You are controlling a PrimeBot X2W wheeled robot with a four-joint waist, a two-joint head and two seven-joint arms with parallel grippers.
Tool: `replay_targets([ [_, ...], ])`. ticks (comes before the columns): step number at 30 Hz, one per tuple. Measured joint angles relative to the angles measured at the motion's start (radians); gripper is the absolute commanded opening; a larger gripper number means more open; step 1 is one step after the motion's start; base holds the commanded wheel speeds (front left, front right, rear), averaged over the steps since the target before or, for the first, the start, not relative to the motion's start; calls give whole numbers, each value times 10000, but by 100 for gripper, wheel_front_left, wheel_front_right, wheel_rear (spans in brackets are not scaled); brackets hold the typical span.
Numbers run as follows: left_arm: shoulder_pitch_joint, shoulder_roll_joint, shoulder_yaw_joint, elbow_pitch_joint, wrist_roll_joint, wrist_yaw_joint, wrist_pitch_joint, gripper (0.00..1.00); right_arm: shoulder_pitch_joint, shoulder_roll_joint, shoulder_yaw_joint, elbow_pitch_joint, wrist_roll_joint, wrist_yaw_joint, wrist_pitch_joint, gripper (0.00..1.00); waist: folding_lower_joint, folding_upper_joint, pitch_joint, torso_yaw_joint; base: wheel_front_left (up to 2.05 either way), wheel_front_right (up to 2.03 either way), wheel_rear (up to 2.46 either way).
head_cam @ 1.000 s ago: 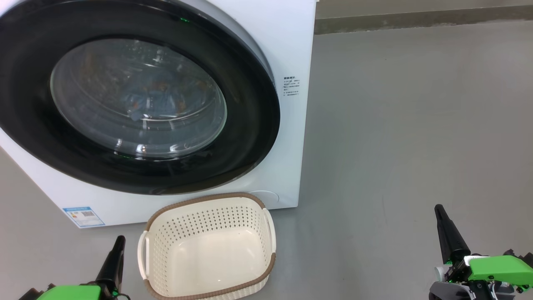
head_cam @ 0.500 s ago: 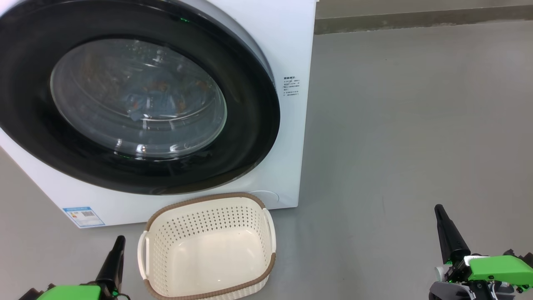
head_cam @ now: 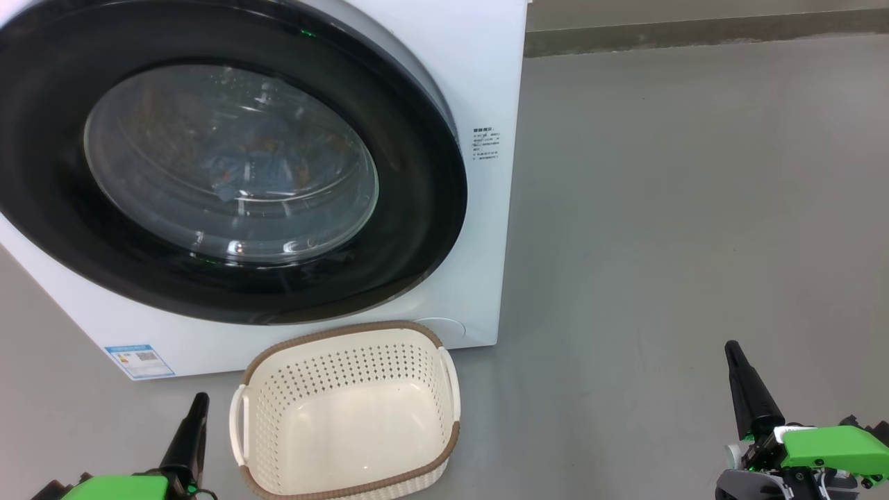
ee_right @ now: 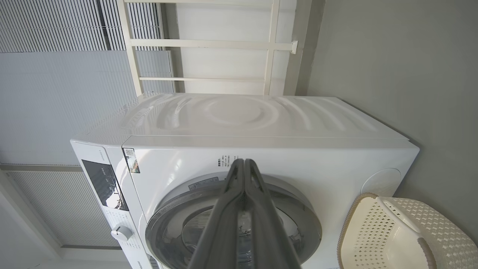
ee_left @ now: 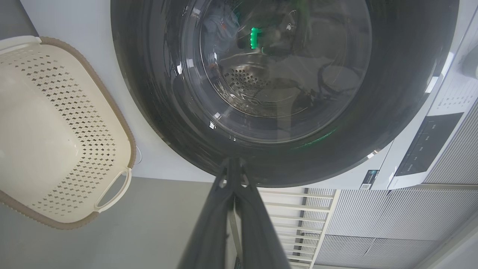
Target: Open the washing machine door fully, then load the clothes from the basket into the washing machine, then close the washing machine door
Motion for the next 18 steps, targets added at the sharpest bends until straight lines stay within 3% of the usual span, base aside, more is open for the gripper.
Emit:
replay_targets([
  [18, -1, 0, 0, 0, -2, 0, 0, 0, 0, 0, 0, 0, 0, 0, 0, 0, 0, 0, 0, 0, 0, 0, 0],
])
